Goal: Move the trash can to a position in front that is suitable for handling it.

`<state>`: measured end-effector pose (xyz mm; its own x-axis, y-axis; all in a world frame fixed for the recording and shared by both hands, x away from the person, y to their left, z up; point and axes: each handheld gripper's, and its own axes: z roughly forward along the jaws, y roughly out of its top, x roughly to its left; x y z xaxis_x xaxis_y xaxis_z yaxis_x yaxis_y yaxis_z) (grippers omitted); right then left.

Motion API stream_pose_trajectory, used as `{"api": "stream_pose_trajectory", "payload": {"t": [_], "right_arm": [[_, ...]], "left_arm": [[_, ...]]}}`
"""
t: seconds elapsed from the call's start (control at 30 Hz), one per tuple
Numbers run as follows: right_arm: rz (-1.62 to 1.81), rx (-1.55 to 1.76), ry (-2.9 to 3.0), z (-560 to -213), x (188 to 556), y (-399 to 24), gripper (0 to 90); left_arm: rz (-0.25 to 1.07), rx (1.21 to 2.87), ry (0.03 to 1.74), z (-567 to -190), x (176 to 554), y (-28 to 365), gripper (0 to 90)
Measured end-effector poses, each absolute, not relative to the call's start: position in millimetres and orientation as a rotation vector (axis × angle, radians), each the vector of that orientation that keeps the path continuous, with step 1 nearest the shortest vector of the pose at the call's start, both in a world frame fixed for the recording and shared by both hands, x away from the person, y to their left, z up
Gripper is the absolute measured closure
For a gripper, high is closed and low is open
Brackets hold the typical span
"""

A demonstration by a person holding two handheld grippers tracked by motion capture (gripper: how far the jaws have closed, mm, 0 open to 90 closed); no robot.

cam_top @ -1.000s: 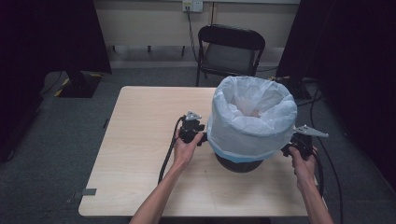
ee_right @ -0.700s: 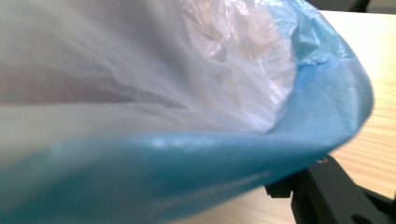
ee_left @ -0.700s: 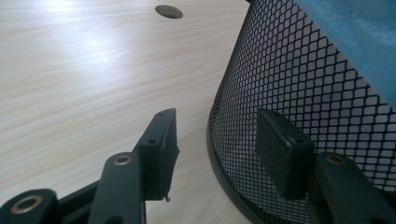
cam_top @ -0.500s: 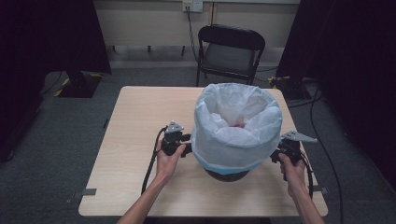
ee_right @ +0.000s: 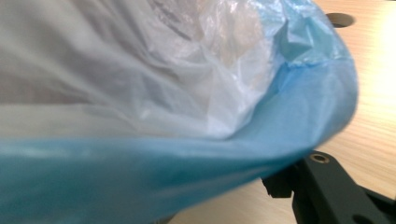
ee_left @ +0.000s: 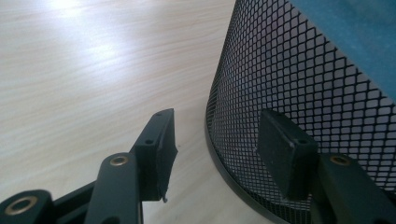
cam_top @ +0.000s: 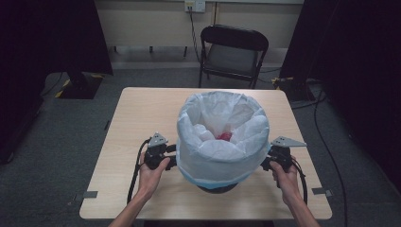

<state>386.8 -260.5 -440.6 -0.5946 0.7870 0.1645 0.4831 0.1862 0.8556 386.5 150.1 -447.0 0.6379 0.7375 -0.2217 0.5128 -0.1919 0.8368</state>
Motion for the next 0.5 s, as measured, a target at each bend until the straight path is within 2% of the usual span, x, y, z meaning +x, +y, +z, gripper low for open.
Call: {"api": "stream_pose_trajectory", "payload": {"t": [0.23, 0.37, 0.5], "right_arm": [[1.419, 1.137, 2.252, -440.3, 376.9, -248.2, 54.5], [1.466, 1.155, 2.275, -443.5, 373.7, -250.1, 48.3], [1.45, 1.14, 2.291, -442.6, 369.9, -250.0, 41.1]], "left_arm": [[0.276, 1.827, 1.021, -448.9, 368.6, 167.3, 47.6], [0.258, 1.84, 0.995, -449.0, 361.3, 173.3, 46.9], [0.256, 1.834, 0.999, -451.7, 361.3, 177.0, 38.2]]}}
